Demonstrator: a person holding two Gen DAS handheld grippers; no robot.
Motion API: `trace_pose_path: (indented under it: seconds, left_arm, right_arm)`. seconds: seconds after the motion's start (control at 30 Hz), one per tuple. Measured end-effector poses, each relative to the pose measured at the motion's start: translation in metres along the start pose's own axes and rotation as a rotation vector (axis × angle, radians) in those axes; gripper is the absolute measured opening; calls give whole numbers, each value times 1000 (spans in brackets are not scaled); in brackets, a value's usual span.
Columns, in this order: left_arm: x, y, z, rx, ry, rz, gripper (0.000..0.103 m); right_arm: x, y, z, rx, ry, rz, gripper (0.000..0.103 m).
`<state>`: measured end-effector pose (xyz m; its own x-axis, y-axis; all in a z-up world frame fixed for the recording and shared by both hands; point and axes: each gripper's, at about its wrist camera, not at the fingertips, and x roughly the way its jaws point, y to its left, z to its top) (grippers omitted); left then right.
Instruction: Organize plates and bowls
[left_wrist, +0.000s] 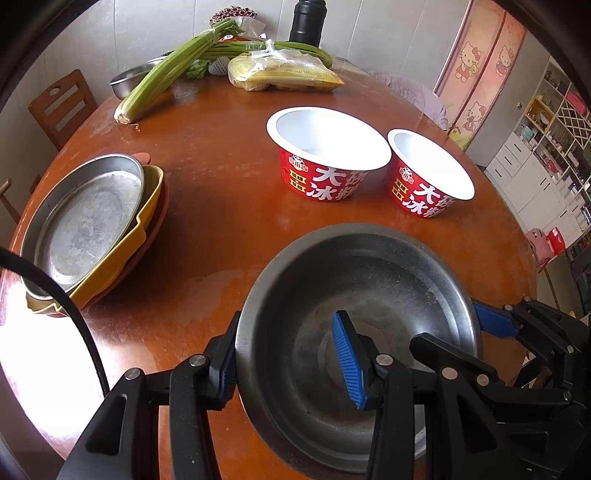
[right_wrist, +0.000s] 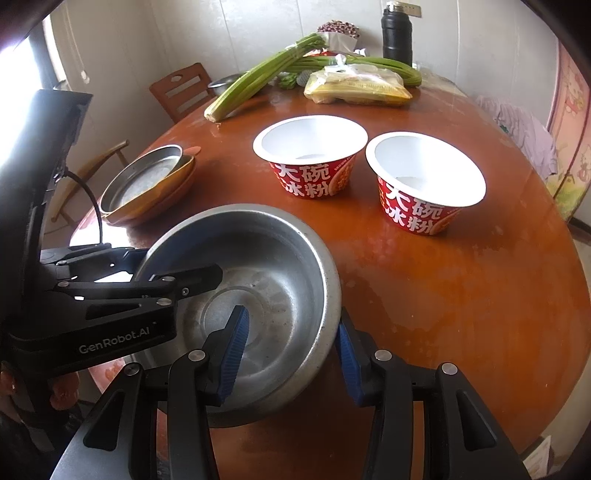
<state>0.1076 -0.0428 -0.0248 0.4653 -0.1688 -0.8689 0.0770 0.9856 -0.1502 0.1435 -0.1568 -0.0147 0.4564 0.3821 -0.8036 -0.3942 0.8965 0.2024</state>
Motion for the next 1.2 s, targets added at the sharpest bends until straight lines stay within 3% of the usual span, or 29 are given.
trace_pose_path:
  seconds: [0.37, 0.6, 0.77, 1.2]
  left_arm:
    - [-9, 6, 2, -15, -22, -3, 47]
    - [-18, 14, 9, -27, -50, 6, 48]
    - [-20, 17, 18, -30, -55, 18, 48]
    - [-26, 23, 47, -22, -79, 45, 48]
  right_arm:
    - [-4, -12, 5, 44, -20, 20, 49]
    - [-10, -25, 15, 112, -40, 70, 57]
    - [-9, -27, 26, 130, -38, 97, 58]
    - [0, -29, 54, 150, -20, 63, 58]
